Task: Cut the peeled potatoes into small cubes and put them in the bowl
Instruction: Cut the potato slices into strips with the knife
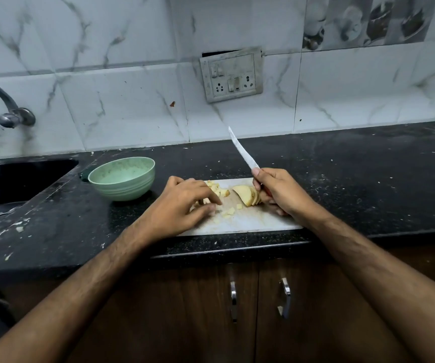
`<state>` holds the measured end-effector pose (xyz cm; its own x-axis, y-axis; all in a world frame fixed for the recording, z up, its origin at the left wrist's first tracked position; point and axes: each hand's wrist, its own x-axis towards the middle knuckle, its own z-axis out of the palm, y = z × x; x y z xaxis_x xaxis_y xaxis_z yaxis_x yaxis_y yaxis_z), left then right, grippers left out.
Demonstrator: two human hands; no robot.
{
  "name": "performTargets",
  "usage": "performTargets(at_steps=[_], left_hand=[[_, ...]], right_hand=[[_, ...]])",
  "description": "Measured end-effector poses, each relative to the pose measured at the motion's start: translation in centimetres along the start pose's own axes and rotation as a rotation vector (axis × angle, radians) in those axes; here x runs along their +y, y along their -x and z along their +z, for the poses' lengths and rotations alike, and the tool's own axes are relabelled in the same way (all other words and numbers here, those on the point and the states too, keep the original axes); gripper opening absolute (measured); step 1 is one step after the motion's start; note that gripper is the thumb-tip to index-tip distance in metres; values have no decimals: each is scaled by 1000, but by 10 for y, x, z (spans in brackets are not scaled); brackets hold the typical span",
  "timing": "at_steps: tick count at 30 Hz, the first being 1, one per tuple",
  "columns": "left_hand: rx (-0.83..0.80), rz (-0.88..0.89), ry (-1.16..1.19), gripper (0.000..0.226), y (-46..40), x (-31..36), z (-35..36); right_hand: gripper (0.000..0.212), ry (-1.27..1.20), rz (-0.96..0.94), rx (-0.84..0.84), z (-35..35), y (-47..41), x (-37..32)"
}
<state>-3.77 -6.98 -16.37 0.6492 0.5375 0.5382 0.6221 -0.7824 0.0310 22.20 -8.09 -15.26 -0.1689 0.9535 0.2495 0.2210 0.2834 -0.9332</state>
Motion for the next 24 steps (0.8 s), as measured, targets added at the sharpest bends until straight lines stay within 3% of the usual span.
performTargets(at_steps=[4,10,20,24], left_hand=[[-221,160,-49,35,-14,4,7],[-154,220,-181,31,-32,-2,16],[-27,-43,-68,35,-40,-21,25],[-133,-62,-102,46,-42,-16,24]], right_hand=[[38,-7,13,-24,-1,-2,5],[40,-24,5,-63,-3,-4,5],[40,-27,0,-68,-2,-3,5],[40,-28,2,-68,-3,-3,5]])
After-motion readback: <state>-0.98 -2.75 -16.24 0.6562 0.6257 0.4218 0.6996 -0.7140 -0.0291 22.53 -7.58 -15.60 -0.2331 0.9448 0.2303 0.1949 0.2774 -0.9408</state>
